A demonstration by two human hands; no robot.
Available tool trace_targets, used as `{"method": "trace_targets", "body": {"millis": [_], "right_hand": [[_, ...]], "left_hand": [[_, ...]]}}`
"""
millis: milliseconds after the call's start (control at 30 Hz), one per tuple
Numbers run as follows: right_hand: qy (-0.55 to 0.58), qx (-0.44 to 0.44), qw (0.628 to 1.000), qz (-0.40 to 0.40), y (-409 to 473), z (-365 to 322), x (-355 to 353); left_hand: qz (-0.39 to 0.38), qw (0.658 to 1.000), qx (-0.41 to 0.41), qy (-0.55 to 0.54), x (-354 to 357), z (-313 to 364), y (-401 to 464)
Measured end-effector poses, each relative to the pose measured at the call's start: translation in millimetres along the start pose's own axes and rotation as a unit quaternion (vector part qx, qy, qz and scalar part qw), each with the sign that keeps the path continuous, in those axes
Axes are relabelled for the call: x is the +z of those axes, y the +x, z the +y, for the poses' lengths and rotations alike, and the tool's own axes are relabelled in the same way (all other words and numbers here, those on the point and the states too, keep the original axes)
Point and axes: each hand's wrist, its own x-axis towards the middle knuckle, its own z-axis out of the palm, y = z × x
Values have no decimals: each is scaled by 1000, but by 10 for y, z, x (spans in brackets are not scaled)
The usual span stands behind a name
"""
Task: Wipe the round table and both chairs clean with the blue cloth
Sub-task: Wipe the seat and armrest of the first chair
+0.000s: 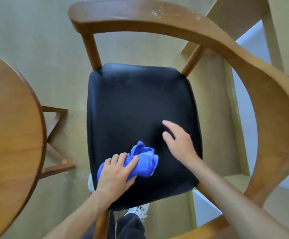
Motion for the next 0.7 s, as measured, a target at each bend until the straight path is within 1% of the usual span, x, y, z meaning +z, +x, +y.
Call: {"method": "trace_targets", "body": {"millis": [33, 67, 100, 133, 167, 233, 267, 300, 333, 367, 400, 467, 500, 533, 567, 633, 700], "right_hand": [[-60, -76, 993, -69, -144, -82, 128], [-117, -157, 973, -126, -264, -154, 260], [-170, -231, 945, -157, -355, -205, 393], [-223, -282, 917, -174, -411, -258, 523], [-280, -308, 888, -192, -422, -321, 646], [-376, -327, 835, -234, -361, -425, 866], [-403, -336, 817, -237, -332, -451, 950], [-420, -349, 808, -221, -319, -457, 1001], [-430, -361, 805, -193, -315, -451, 1022], [-432, -367, 808, -163, -324, -447, 1028], [-423, -364, 819, -135, -342, -437, 1041], [-368, -345, 858, -98, -379, -466, 1131], [-343, -333, 874, -90, -394, -514, 1208], [-340, -332, 875, -88, -414, -562, 1298], [-356, -343, 864, -92, -451, -595, 1383], [-398, -384, 827, -106, -578, -602, 1509], [-416, -456, 773, -145, -762, -537, 1563]], "left_hand": [[-24, 999, -3, -31, -27, -10, -35], [-27, 996, -24, -82, -86, -73, -42], [-21, 986, -68, -151, -157, -174, -37], [-4, 967, -117, -224, -246, -287, -19], [34, 949, -163, -267, -339, -418, 1], [103, 918, -250, -289, -500, -693, 34], [115, 910, -282, -281, -567, -801, 40], [114, 909, -297, -268, -613, -873, 49], [106, 916, -294, -250, -628, -916, 61], [95, 930, -271, -230, -623, -926, 91], [81, 946, -237, -209, -611, -913, 146], [39, 968, -176, -176, -594, -855, 314], [11, 973, -163, -164, -581, -824, 406], [-18, 975, -158, -153, -561, -796, 485], [-44, 977, -154, -140, -542, -771, 544], [-84, 978, -150, -122, -486, -736, 605], [-105, 976, -151, -117, -439, -721, 601]]}}
